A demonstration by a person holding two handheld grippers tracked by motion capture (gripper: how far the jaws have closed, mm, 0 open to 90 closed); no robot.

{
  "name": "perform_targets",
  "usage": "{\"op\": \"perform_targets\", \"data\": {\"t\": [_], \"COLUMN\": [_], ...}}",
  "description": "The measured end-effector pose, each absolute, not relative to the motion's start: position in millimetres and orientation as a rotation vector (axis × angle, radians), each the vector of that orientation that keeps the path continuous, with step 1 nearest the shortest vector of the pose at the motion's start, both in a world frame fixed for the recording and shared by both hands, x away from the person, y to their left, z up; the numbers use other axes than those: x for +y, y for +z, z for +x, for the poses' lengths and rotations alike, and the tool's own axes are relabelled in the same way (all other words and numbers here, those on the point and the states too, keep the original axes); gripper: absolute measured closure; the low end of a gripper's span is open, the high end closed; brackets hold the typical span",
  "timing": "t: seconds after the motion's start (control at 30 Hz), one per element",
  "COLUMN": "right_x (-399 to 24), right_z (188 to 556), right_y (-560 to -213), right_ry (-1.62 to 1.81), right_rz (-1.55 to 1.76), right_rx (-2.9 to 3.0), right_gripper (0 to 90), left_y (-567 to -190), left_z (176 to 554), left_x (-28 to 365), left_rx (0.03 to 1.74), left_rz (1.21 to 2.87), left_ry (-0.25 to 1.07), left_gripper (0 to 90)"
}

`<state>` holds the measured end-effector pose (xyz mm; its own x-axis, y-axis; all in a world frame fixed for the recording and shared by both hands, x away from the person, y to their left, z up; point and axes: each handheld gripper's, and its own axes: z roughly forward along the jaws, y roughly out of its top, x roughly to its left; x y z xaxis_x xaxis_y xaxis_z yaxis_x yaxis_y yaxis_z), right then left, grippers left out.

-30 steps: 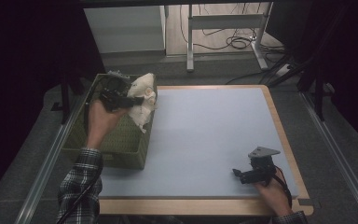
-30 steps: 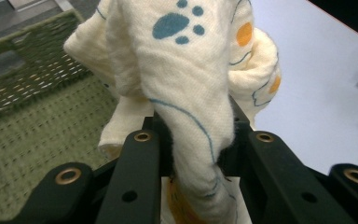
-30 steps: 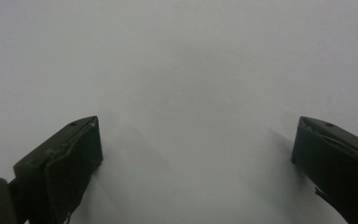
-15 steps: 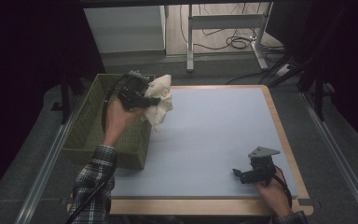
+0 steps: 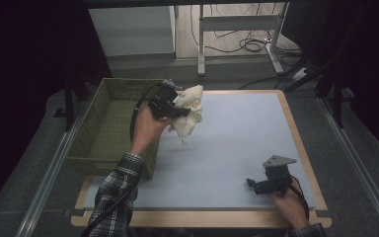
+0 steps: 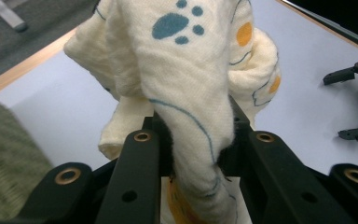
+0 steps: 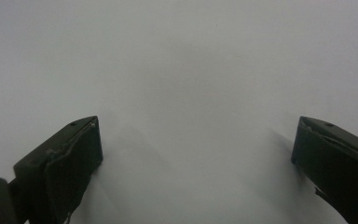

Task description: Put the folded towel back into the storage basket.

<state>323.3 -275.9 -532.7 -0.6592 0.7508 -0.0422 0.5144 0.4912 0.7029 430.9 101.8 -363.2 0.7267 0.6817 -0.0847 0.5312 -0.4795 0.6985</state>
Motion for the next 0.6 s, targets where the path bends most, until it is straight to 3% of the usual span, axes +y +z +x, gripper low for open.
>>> {"op": "perform_targets", "data": {"t": [0.6], "right_x": [-276], "right_z": [323], "right_y": [-533], "right_ry": [0.958], "right_rz": [1.06], "right_rx": [2.397], "right_gripper": [1.7], "left_y": [-410], "left_z": [433], "left_x": [33], "left_rx": [0.841], "left_rz": [2.281], "left_ry": [0.185], "left_gripper": [73.1]}}
